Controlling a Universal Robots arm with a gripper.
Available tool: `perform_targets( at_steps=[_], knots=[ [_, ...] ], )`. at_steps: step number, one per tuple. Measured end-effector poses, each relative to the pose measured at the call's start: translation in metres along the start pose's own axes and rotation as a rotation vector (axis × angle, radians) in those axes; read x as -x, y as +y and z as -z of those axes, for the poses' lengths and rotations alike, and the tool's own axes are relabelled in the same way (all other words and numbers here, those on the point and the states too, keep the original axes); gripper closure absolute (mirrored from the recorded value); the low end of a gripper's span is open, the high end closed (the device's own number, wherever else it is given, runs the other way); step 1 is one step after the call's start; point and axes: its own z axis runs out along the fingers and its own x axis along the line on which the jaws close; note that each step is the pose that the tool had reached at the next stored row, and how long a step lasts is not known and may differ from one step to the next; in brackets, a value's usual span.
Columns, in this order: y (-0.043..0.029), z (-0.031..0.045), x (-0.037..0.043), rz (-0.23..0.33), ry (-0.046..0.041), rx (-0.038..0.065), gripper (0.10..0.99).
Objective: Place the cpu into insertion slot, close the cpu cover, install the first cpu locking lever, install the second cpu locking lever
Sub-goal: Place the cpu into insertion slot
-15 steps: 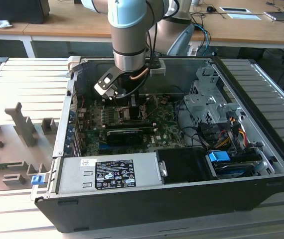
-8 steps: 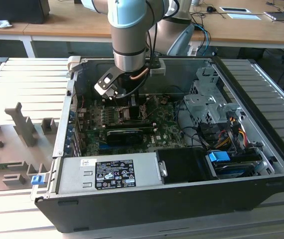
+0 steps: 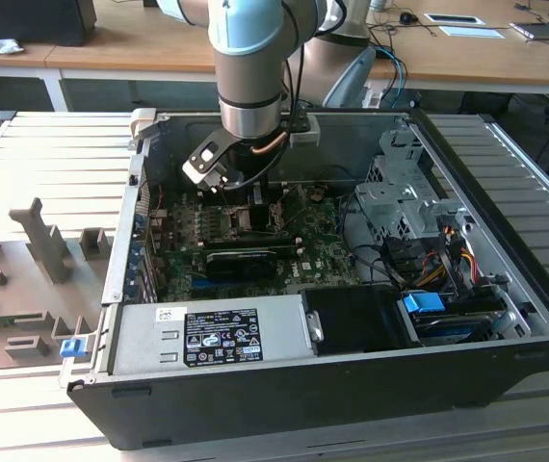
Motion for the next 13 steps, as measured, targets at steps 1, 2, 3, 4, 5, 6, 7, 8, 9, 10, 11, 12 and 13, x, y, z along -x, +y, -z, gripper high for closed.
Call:
perform_targets(
  at_steps=[1,2,3,4,5,6,7,8,9,10,11,12,13],
  knots=[
    [0.0001,0.0013,0.0000,0.000,0.0000,0.000,0.482],
    [0.0002,0.0028,-0.0001,0.000,0.0001,0.000,0.482],
    [0.0004,0.0043,-0.0001,0.000,0.0000,0.000,0.482],
    [0.0006,0.0068,-0.0002,0.000,0.0001,0.000,0.482],
    [0.0007,0.0079,-0.0002,0.000,0.0000,0.000,0.482],
    [0.0008,0.0092,-0.0002,0.000,0.0000,0.000,0.482],
    [0.0016,0.0182,-0.0005,0.000,0.0000,0.000,0.482],
    [0.0016,0.0189,-0.0003,0.000,0.0001,0.000,0.498],
    [0.0017,0.0196,-0.0001,0.000,0.0000,0.000,0.686],
    [0.0017,0.0197,-0.0001,0.000,0.0001,0.000,0.745],
    [0.0017,0.0199,0.0000,0.000,0.0003,0.000,0.745],
    [0.0018,0.0207,0.0002,0.000,-0.0002,0.000,0.867],
    [0.0018,0.0212,0.0002,0.000,0.0001,0.000,0.929]
  ],
)
